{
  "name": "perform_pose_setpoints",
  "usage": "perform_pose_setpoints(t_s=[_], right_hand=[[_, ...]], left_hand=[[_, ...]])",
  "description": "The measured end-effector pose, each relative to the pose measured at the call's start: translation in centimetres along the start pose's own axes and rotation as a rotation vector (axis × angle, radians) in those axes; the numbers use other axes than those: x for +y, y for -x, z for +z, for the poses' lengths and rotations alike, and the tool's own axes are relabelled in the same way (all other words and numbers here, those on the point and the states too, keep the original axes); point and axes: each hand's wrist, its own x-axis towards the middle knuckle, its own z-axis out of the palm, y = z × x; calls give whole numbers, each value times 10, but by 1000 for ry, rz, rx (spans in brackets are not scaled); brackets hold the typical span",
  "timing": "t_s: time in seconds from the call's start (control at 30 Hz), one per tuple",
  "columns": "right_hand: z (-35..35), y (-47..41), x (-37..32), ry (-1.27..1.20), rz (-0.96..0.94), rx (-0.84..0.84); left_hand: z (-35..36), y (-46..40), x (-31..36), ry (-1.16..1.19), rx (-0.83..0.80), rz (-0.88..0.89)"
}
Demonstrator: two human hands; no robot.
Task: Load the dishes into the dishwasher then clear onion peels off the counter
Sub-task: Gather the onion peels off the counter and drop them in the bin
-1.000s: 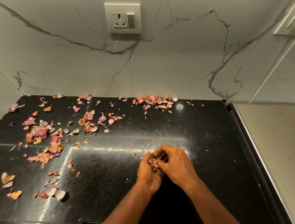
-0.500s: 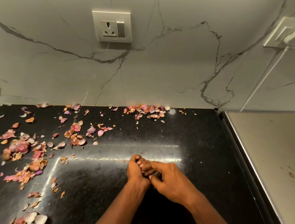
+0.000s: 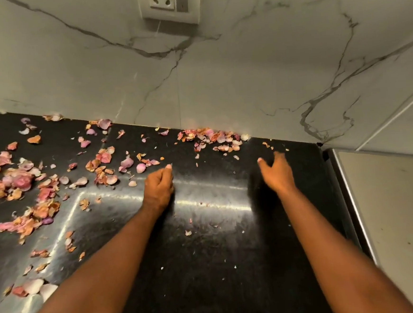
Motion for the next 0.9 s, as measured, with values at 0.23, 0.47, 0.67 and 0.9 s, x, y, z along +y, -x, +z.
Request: perform_pose_setpoints(t_s=[0.23,0.47,0.67,0.9], right_hand=[[19,-71,-4,118,104,21],[87,-30,-41,-101,-290,-138],[78,-28,-19,-203,-228,288],[53,-88,-18,166,216,253]], left_hand=[[-8,-13,6,-347,-71,363],[-7,-22,-6,-325,-38,341],[-5,-16,-3,-471,-20,448],[4,-18,-1,-830,6,432]])
